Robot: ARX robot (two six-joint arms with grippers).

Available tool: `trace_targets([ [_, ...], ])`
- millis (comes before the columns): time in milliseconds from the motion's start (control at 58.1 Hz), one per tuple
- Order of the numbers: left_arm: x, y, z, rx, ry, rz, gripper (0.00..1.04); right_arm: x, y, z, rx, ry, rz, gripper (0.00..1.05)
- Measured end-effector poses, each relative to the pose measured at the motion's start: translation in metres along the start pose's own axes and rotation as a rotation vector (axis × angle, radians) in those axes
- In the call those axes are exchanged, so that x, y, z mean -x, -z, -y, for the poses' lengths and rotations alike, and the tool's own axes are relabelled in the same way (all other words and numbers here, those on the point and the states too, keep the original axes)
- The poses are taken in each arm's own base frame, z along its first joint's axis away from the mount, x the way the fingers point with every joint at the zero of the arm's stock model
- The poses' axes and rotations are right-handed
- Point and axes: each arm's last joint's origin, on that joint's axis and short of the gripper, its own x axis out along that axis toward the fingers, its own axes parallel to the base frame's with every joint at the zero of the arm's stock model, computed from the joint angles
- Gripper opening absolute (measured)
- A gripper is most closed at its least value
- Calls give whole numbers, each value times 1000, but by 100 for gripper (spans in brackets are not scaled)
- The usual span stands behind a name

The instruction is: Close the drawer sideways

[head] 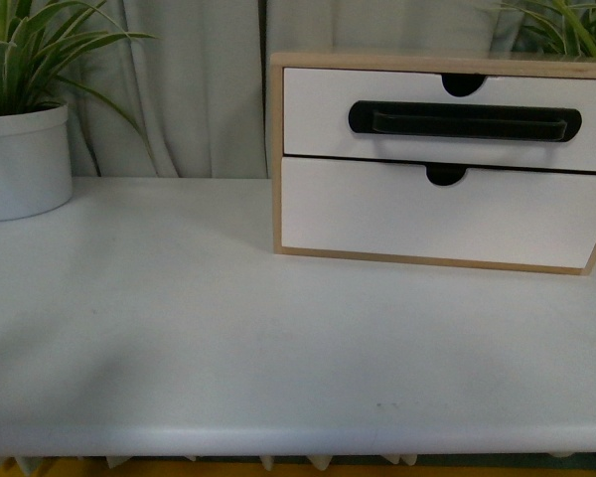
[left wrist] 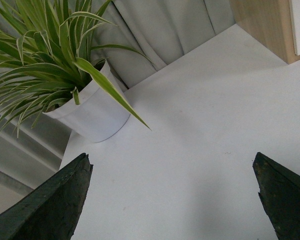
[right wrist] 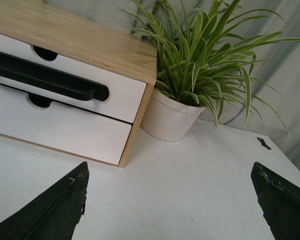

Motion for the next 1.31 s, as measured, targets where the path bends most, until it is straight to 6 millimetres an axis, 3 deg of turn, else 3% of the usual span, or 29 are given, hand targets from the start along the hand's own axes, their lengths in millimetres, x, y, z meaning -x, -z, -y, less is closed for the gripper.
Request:
trace_targets([
  [86,0,0,0,9,0,1,98,-1,1,-1,-14,-7,-2,95],
  [138,1,1,0,72,-5,19,94,2,3,-5,-114,-36,24,85],
  [310,14,15,0,450,-14,49,63,10,28,-16,-278,-63,19,56],
  [430,22,22,1,528,-13,48,44,15,44,-21,-309,-65,8,35],
  [499,28,30,-2,555,13,56,25,19,54,-24,-318,-66,10,17],
  [602,34,37,-5,566,-16,48,8,23,62,-27,-318,-65,10,1],
  [637,36,37,-5,569,-17,49,4,24,65,-28,-322,-65,9,1],
  [1308,59,48,3,579,-16,67,4,38,91,-36,-324,-64,18,1],
])
